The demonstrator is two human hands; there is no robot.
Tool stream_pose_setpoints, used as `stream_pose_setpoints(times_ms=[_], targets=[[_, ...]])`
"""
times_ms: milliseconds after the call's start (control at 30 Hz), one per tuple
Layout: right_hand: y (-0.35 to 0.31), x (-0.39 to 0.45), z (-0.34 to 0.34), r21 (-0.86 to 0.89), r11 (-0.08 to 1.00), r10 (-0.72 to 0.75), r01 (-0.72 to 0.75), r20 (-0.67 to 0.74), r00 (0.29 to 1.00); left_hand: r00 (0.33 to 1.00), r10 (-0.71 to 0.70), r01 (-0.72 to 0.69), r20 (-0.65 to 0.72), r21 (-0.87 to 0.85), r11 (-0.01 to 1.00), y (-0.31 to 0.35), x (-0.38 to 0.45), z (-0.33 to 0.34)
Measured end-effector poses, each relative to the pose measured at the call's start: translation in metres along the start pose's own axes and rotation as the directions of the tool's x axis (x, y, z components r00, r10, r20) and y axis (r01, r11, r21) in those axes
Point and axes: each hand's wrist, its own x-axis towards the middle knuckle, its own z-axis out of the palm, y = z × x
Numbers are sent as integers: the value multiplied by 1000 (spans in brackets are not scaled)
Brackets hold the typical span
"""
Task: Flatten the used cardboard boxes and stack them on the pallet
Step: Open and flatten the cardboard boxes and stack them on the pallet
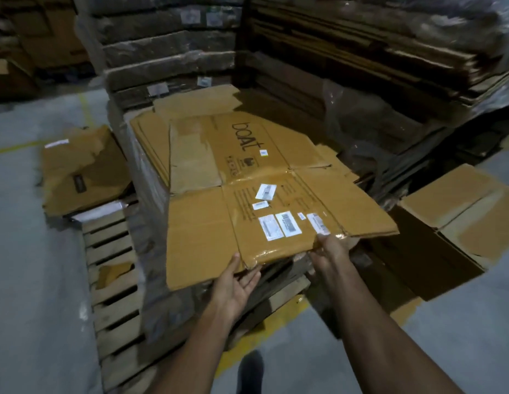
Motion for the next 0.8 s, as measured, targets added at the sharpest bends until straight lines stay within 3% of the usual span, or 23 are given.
stream_pose_setpoints(times_ms=[133,267,467,567,800], targets=[[-31,40,33,-96,990,-106,107,18,994,996,-19,35,92,-177,984,7,31,47],[-52,69,72,-203,972,-110,115,34,993,991,-16,47,129,-236,971,18,63,92],[-71,120,116,-378,925,-13,25,36,999,999,4,4,32,-265,964,36,99,136],[-79,144,134,-457,889,78,-20,109,991,997,45,-58,-58,-252,966,41,117,158],[-86,188,135,-557,830,130,-20,159,979,933,184,-247,-311,-177,953,24,140,185]])
